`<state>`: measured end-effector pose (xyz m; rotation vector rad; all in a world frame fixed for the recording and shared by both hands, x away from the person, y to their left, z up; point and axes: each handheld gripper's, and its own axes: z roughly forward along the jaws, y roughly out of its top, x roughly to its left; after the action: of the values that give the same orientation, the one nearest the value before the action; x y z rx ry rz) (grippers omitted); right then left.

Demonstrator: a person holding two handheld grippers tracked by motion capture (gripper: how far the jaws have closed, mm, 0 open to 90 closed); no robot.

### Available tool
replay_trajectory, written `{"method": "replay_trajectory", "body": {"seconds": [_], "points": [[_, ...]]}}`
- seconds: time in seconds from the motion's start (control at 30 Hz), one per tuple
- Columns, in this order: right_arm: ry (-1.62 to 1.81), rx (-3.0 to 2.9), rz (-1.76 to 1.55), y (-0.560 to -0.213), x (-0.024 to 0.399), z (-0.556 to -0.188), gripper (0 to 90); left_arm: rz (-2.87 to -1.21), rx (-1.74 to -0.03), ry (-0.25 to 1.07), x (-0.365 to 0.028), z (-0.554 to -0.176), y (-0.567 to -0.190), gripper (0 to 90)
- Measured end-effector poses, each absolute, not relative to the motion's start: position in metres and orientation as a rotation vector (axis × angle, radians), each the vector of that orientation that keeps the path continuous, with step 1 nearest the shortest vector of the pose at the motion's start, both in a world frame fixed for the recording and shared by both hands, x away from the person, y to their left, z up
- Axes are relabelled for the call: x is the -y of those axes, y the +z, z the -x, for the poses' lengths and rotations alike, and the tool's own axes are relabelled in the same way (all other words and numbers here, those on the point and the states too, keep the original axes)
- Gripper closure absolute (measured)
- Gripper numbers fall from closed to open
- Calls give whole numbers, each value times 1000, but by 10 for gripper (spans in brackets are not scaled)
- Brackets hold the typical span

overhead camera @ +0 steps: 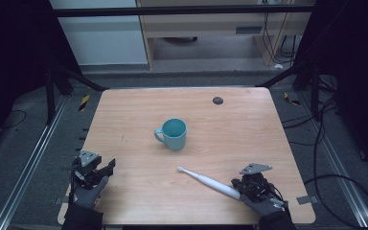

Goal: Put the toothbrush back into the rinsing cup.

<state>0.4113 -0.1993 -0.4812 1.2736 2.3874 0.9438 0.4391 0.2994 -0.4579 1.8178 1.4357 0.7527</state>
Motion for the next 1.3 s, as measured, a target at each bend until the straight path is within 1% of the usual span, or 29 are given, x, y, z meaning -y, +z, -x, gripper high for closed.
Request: {"method": "replay_trajectory", "body": {"seconds": [0.07, 0.17, 0.23, 0.3, 0.33, 0.37, 0.43, 0.47, 0.57, 0.6, 0.63, 0.67, 0.97, 1.3], "points": [[947, -2384, -1271, -481, 199, -412, 853, -1818, -1435, 752, -299, -439, -458, 434], [955, -2367, -1265, -476, 201, -413, 805, -1824, -1436, 748, -299, -440, -458, 431], [958, -2348, -1263, -472, 202, -414, 757, -1829, -1435, 749, -298, -441, -459, 427], [972, -2339, -1266, -468, 203, -416, 690, -1829, -1435, 750, -298, -442, -459, 426], [984, -2328, -1256, -463, 203, -417, 643, -1831, -1434, 749, -298, -442, -459, 424], [984, -2328, -1256, -463, 203, -417, 643, -1831, -1434, 749, -298, -442, -459, 423], [992, -2329, -1246, -459, 202, -419, 607, -1833, -1435, 749, -299, -443, -459, 423], [986, -2332, -1234, -454, 200, -420, 574, -1839, -1435, 749, -299, -444, -460, 422], [983, -2325, -1222, -450, 199, -422, 553, -1839, -1436, 746, -299, -444, -460, 422], [982, -2336, -1226, -446, 198, -423, 522, -1843, -1435, 745, -299, -445, -460, 420], [982, -2336, -1226, -446, 198, -423, 522, -1846, -1435, 744, -299, -445, -461, 420], [969, -2349, -1218, -444, 196, -426, 492, -1848, -1434, 743, -298, -445, -461, 419], [921, -2418, -1129, -431, 177, -436, 466, -1861, -1429, 748, -299, -446, -462, 416], [847, -2554, -1040, -425, 153, -445, 481, -1870, -1432, 747, -299, -447, -462, 413]]}}
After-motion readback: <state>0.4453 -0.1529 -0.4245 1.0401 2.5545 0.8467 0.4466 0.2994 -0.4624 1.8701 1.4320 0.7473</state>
